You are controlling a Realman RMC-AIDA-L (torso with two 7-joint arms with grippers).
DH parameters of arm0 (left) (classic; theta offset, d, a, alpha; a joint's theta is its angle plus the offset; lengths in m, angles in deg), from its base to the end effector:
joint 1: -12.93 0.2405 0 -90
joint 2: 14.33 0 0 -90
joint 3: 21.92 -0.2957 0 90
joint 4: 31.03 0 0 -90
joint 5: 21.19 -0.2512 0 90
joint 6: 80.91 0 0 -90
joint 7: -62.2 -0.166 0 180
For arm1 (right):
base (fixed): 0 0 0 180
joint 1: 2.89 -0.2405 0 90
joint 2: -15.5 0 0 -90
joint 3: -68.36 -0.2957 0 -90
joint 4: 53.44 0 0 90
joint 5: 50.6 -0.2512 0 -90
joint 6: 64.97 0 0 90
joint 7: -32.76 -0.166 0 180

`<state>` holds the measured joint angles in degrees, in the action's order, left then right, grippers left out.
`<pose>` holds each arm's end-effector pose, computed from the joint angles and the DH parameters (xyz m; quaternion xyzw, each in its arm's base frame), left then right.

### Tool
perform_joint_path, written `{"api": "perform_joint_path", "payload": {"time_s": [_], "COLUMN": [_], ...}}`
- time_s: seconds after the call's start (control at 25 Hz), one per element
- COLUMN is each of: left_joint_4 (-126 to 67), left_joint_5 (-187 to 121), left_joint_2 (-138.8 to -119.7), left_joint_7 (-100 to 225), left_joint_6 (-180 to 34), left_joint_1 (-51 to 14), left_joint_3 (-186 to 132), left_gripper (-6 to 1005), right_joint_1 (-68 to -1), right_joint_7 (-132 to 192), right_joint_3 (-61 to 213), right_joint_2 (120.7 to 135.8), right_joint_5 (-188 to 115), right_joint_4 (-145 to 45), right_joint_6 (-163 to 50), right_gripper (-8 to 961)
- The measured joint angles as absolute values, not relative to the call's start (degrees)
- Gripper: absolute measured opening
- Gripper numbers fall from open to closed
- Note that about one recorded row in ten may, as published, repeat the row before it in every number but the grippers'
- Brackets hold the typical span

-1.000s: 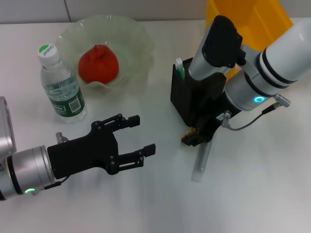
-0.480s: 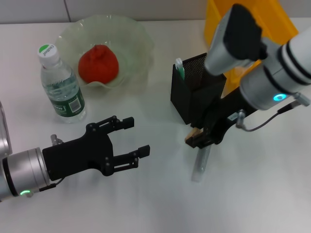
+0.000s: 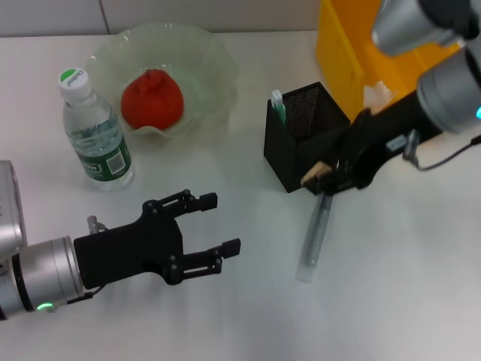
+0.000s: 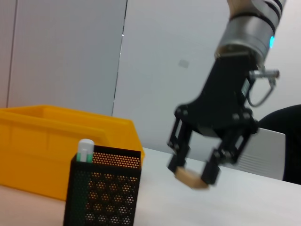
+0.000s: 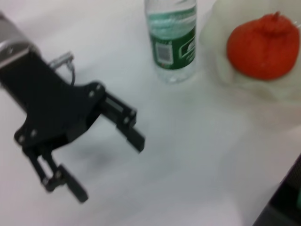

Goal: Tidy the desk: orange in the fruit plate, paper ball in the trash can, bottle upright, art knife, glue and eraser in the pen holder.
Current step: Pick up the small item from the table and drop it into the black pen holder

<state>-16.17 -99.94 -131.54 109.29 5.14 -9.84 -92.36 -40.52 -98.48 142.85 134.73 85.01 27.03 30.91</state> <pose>-0.3362 0.3009 -0.1138 -0.9285 -0.1453 -0.3156 0.1313 0.1472 0.4097 -0.0275 -0.9753 0.1843 -0.0900 0.0824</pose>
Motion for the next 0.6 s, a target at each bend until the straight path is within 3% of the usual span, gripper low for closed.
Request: {"api": "perform_joint_path", "payload": {"time_s": [0.6], "left_joint_4": [-15.49], "left_joint_5": [-99.93], "left_joint_2": [-132.16], "left_joint_7": [109.1], "left_joint_6": [5.18], "left_joint_1": [-10.86], "left_joint_3": [-95.59], "left_gripper": [802], "right_joint_1": [-47.94], "right_joint_7": [-96.94], "right_joint_3": [135.6], "right_joint_2": [133.24], "right_joint_5": [89.58], "right_joint_4": [18.94], "right_joint_6": [28.72], "right_gripper": [437]}}
